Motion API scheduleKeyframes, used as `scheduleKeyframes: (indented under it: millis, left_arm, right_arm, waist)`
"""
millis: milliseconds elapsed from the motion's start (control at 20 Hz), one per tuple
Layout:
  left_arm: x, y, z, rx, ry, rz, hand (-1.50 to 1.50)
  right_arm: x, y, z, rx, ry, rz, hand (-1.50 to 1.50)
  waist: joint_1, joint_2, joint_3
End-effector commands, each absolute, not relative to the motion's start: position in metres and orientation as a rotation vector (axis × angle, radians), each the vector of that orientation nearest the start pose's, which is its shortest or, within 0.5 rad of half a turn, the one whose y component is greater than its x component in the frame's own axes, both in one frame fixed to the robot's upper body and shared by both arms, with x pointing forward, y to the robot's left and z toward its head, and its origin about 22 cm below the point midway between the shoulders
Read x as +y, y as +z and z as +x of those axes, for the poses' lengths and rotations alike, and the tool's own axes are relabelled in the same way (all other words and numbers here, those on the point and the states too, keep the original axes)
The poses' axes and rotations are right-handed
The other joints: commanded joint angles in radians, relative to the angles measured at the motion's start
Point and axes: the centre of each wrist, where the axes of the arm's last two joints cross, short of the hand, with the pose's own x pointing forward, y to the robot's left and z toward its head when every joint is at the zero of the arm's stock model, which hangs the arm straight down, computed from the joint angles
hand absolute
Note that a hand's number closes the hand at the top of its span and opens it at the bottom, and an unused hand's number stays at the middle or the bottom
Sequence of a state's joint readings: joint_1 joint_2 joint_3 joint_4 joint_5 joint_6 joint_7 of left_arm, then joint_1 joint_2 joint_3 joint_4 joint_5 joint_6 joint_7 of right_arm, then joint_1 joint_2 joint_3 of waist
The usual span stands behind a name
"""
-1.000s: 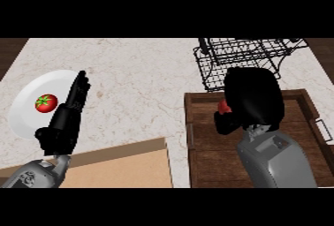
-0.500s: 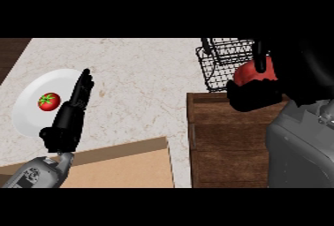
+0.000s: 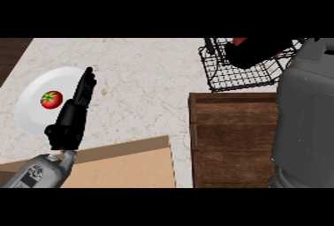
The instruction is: Pick the bell pepper from the tray and place it in the tiered basket
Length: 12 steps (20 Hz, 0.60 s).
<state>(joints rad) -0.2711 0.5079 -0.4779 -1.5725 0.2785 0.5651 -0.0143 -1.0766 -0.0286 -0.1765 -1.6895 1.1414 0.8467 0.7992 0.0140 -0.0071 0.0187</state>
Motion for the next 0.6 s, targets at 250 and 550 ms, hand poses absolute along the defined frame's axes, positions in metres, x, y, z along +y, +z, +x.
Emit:
scheduleKeyframes:
  millis: [250,550]
  left_arm:
    - [0.181,0.042,0.263,-1.651,-0.116,0.170,0.00]
    - [0.214,0.048,0.270,-1.684,-0.124,0.178,0.00]
  right_arm:
    - [-0.149,0.336,0.355,-1.230,0.811,-1.255,1.50]
    - [-0.206,0.321,0.395,-1.191,0.807,-1.310,1.50]
  waist:
    - [-0.005,0.010,-0.019]
    - [0.005,0.015,-0.019]
